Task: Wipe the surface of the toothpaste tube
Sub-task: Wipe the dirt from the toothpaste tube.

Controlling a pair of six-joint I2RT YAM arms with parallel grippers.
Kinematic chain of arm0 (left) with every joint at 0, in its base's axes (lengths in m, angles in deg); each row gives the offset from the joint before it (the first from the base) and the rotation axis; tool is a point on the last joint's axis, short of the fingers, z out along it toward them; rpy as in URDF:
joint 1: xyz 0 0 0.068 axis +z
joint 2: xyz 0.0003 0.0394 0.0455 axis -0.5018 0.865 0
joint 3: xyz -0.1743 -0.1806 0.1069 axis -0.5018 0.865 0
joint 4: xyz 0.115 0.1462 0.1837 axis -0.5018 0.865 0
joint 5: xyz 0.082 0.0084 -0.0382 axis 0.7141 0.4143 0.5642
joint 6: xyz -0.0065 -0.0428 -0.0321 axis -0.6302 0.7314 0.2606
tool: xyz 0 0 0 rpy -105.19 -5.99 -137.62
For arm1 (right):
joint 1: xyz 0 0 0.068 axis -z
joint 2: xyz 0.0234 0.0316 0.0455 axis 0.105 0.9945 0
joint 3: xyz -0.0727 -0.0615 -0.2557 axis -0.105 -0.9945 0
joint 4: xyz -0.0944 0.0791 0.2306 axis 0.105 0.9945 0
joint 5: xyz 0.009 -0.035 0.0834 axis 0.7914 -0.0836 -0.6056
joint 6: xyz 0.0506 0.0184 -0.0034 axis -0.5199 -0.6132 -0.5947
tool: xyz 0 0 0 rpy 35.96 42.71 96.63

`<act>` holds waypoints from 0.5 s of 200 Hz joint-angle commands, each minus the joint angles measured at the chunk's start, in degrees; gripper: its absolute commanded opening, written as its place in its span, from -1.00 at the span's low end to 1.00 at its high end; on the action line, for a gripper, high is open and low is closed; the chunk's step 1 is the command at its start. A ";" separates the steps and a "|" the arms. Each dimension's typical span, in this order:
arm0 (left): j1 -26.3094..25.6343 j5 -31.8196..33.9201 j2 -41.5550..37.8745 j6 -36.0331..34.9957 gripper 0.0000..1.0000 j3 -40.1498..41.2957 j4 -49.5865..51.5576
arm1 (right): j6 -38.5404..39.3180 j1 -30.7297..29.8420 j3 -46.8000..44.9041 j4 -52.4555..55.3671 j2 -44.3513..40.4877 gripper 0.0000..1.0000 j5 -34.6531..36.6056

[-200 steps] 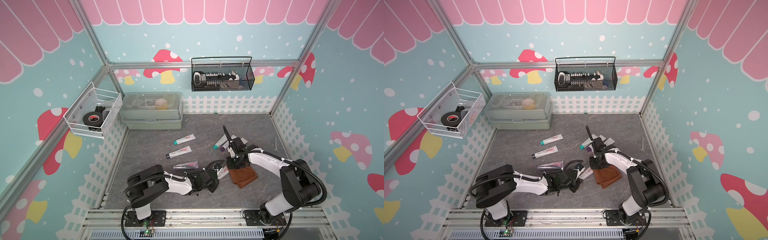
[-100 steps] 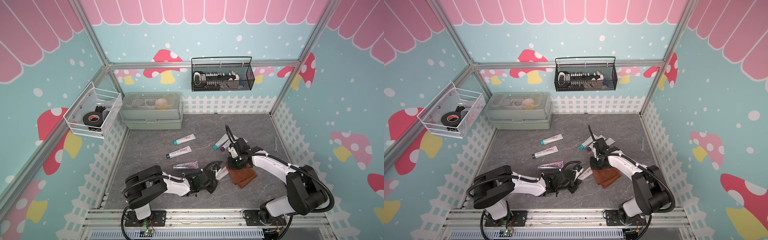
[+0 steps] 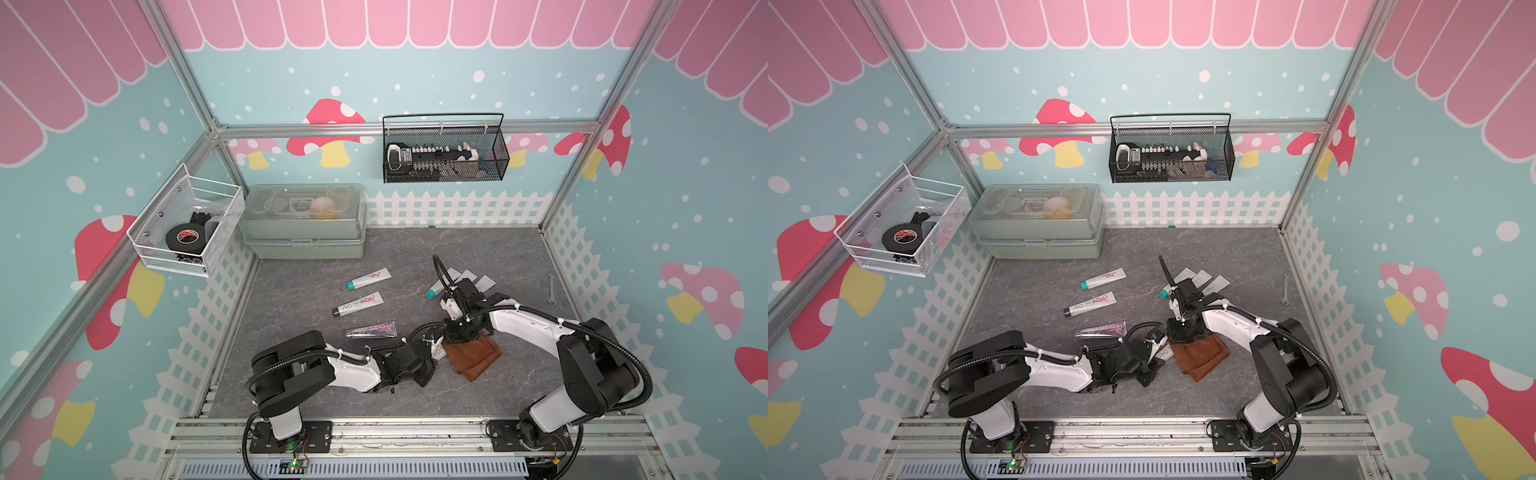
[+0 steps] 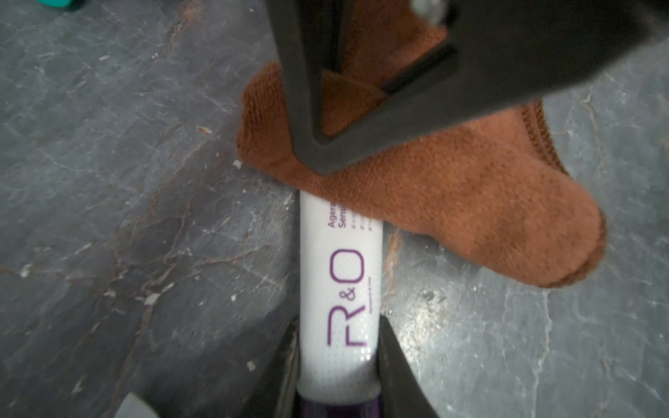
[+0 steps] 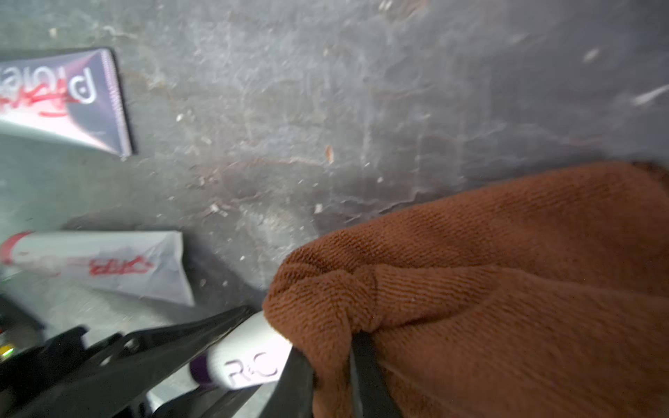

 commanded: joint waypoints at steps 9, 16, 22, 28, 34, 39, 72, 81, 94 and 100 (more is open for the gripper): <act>0.06 0.85 -1.27 1.22 -0.63 2.40 0.96 | -0.90 1.56 -2.42 6.25 3.68 -0.71 18.89; 0.03 1.01 -1.53 1.26 -0.64 2.78 0.82 | -0.99 1.82 -2.54 6.03 4.09 -0.69 19.20; 0.03 1.06 -1.74 1.41 -0.63 3.02 0.75 | -1.08 2.07 -2.58 5.84 4.40 -0.69 19.46; 0.18 1.11 -1.91 1.50 -0.63 3.29 0.49 | -1.08 2.22 -2.63 5.58 4.74 -0.69 19.42; 0.17 1.20 -1.95 1.47 -0.63 3.47 0.43 | -1.02 2.31 -2.75 5.25 5.03 -0.69 19.17; 0.23 1.19 -2.00 1.52 -0.64 3.51 0.31 | -1.10 2.45 -2.65 5.16 5.23 -0.69 19.19; 0.24 0.86 -1.39 1.52 -0.63 3.34 0.30 | -0.91 3.62 -2.50 4.67 3.67 -0.69 17.61; 0.22 0.54 -1.23 1.52 -0.64 3.25 0.14 | -0.84 3.63 -2.74 4.42 1.54 -0.70 16.03; 0.28 0.41 -0.77 1.58 -0.64 3.08 0.05 | -0.50 3.63 -3.15 3.64 -1.97 -0.70 11.66; 0.34 0.27 -0.50 1.49 -0.63 2.94 -0.09 | -0.31 3.63 -3.33 3.33 -3.80 -0.70 9.07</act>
